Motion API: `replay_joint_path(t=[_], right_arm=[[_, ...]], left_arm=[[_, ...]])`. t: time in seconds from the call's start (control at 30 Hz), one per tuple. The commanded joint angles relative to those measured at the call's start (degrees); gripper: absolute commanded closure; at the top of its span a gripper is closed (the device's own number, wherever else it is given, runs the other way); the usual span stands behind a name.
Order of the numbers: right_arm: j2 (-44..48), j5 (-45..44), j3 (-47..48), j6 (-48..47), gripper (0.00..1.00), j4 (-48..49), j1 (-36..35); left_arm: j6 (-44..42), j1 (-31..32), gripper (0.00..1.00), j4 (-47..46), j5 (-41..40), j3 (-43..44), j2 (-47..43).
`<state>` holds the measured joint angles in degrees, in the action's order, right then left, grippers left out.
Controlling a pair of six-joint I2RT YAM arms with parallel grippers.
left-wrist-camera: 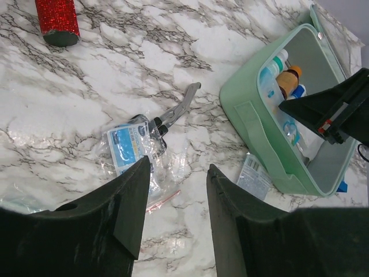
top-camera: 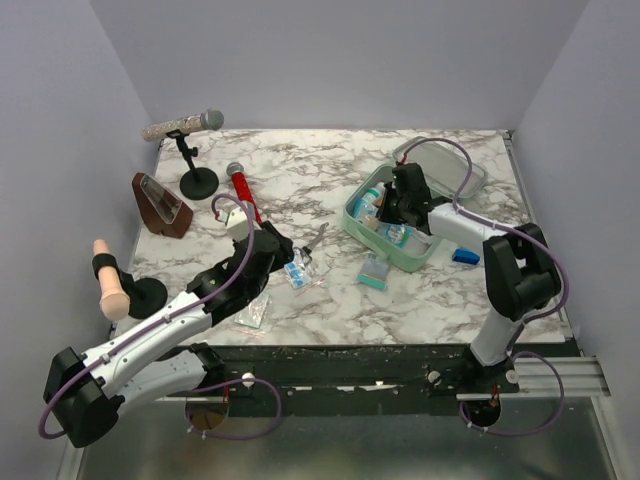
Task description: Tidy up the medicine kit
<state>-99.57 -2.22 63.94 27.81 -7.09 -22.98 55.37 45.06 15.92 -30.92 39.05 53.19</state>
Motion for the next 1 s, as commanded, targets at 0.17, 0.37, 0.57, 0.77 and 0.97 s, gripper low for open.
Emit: replay_joint_path(t=[0.17,0.37,0.57,0.77,0.97], right_arm=[[-6.16,-0.15,2.51,-0.83,0.85,-1.34,-2.68],[-5.11,0.11,0.05,-0.39,0.86,-2.05,-4.87],[-3.53,0.02,-1.98,1.28,0.87,-4.77,-6.11],[0.86,-2.61,-4.26,2.24,0.82,-4.95,-6.11],[5.87,-4.55,-1.46,1.98,0.65,-5.21,-6.11]], left_arm=[[-2.73,-0.23,0.47,-1.07,-2.31,0.15,0.69],[-2.55,-0.23,0.47,-1.77,-1.61,-0.55,1.30],[-2.20,-0.23,0.47,-1.86,-0.72,-0.64,2.18],[-2.02,-0.23,0.47,-1.95,-0.46,-0.90,2.18],[-2.20,-0.23,0.47,-2.30,-0.28,-0.47,2.62]])
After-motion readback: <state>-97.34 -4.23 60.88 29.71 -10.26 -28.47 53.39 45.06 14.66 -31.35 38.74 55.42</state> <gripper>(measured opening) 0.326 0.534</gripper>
